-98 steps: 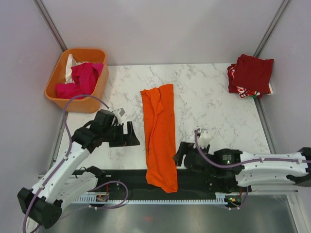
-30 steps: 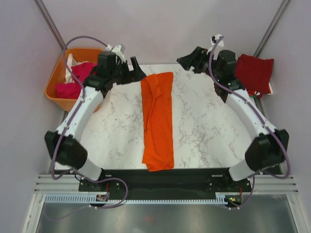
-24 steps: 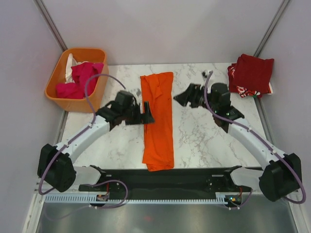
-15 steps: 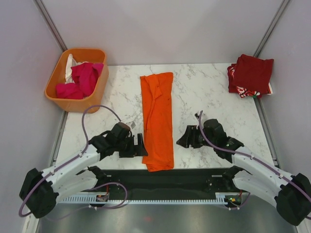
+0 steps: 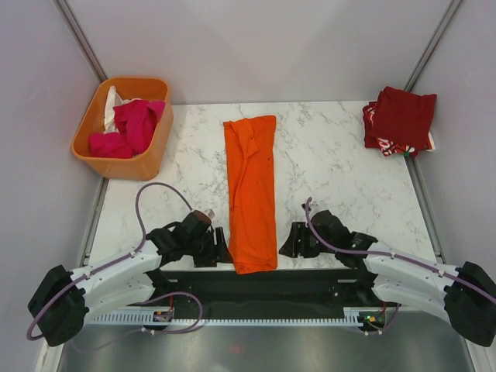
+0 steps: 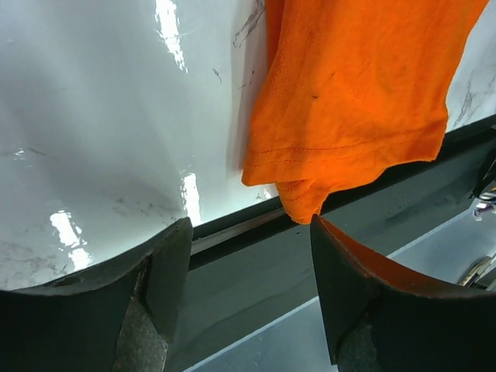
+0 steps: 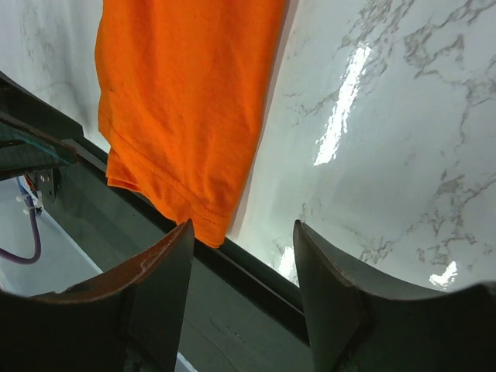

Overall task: Fold and stack the t-shirts
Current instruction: Fold the tshirt

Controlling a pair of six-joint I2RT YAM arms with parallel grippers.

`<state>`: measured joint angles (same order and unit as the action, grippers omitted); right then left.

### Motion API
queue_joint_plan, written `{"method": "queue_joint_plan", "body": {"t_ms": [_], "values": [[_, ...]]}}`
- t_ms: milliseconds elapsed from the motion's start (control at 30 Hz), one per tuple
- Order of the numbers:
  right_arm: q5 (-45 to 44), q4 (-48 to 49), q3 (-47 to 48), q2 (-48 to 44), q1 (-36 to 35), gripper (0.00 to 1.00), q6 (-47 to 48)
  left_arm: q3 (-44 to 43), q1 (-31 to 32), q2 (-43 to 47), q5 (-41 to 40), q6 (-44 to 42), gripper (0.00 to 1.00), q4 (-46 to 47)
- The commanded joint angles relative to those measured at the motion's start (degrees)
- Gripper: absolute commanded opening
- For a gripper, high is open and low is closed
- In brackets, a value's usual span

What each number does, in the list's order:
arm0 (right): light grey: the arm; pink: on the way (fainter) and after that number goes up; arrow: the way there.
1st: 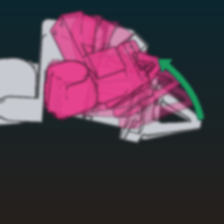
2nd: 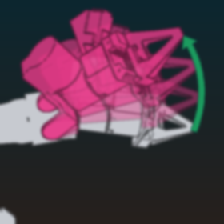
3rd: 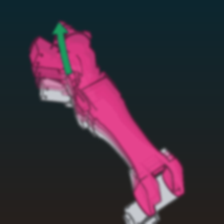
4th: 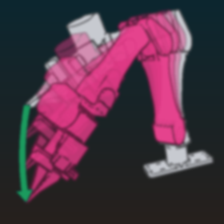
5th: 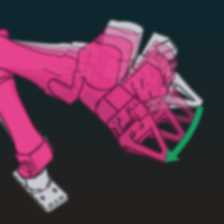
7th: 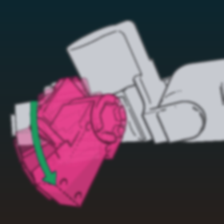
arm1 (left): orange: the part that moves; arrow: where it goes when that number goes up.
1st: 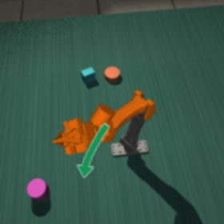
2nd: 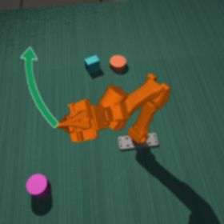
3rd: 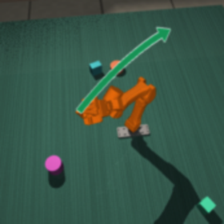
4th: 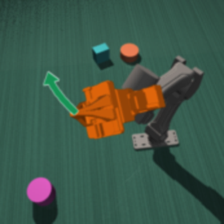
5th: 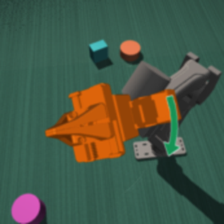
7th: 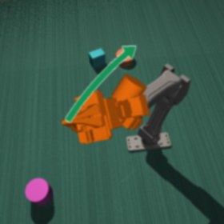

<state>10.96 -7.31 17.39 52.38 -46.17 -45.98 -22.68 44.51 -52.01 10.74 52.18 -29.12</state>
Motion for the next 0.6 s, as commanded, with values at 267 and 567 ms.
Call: {"method": "queue_joint_plan", "body": {"t_ms": [267, 567], "values": [[-5.34, 6.96, 1.60, 8.70, -7.97, 0.62, -4.21, -0.09, 6.28, -7.66, -1.34, 6.70, 0.68, 10.05], [-5.42, 11.17, 1.77, 11.87, -8.84, 0.61, -4.65, -1.32, 9.01, -12.77, -2.39, 7.14, 0.41, 11.90]]}}
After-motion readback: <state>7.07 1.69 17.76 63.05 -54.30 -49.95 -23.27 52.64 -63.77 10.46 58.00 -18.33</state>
